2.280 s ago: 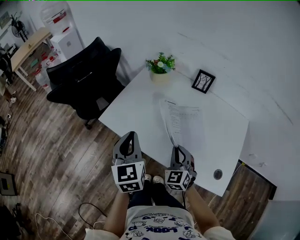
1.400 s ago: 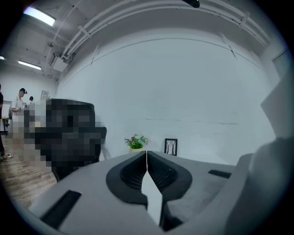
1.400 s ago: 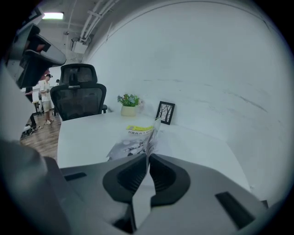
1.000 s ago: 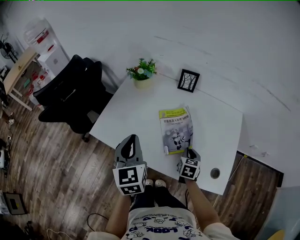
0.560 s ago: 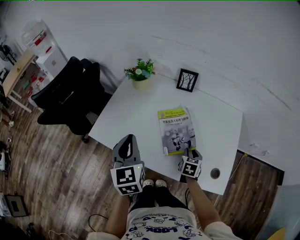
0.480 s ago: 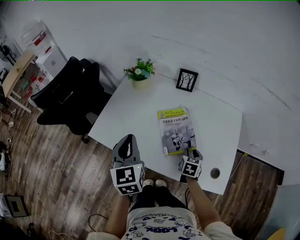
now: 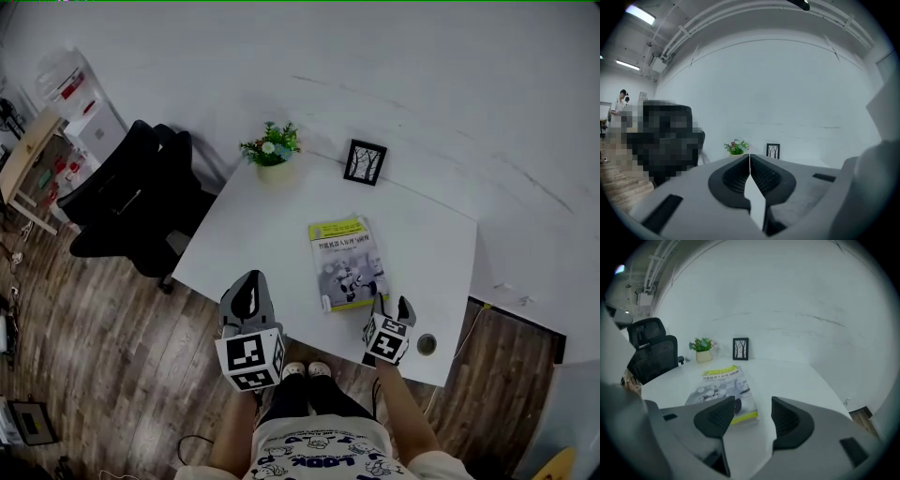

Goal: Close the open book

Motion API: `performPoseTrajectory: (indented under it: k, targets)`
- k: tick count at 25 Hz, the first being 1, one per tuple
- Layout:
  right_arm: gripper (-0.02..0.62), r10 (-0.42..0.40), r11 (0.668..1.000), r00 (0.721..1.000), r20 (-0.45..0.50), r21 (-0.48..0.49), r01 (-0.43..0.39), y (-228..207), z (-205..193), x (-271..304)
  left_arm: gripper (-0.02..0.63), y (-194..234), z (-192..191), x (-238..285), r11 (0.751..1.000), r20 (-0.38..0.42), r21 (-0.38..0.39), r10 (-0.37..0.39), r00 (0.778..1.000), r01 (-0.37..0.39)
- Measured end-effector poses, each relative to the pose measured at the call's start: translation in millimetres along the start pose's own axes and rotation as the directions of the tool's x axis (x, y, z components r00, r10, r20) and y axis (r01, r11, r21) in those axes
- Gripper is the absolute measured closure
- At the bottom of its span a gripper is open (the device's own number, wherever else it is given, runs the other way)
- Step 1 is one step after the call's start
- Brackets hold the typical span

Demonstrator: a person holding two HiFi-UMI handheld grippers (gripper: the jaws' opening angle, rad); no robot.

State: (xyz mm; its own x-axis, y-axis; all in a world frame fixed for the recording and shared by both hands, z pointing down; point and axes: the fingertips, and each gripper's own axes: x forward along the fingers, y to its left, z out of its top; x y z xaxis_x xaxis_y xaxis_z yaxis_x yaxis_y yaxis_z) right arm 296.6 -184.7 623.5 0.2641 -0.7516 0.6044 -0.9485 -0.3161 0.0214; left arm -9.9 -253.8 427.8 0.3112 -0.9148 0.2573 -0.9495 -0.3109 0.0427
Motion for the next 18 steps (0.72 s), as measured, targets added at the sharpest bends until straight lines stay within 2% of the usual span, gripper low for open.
performPoseTrajectory:
  k: [3,6,9,11,14,18]
  targets:
    - [0.357,0.009,1.000,0.992,0.128,-0.004,-0.009,1.0,41.0,-19.1,0.580,2.0,6.6,-1.7,1.000,0.020,-0.001,0.001,1.000,-0.001]
    - [0.359,0.057,0.998,0.968,0.245,-0.049,-0.046,10.7,82.8,-39.7,0.580,4.6,14.4,-4.0,1.000,0.042,-0.003,0.002,0.999,-0.002]
    - [0.359,0.100,0.992,0.930,0.354,-0.103,-0.068,21.1,121.9,-66.3,0.580,8.6,23.0,-8.7,1.000,0.064,-0.006,0.007,0.998,-0.007]
    - [0.364,0.130,0.990,0.902,0.412,-0.104,-0.095,26.8,144.2,-84.2,0.580,10.9,30.1,-11.9,1.000,0.081,-0.008,0.013,0.997,-0.012]
    - [0.399,0.169,0.986,0.860,0.481,-0.092,-0.142,35.3,170.0,-108.1,0.580,13.9,41.7,-15.4,1.000,0.107,-0.009,0.021,0.994,-0.020]
    - [0.460,0.191,0.982,0.813,0.549,-0.106,-0.159,45.9,195.5,-135.9,0.580,18.5,59.4,-22.1,0.999,0.147,-0.010,0.037,0.988,-0.036]
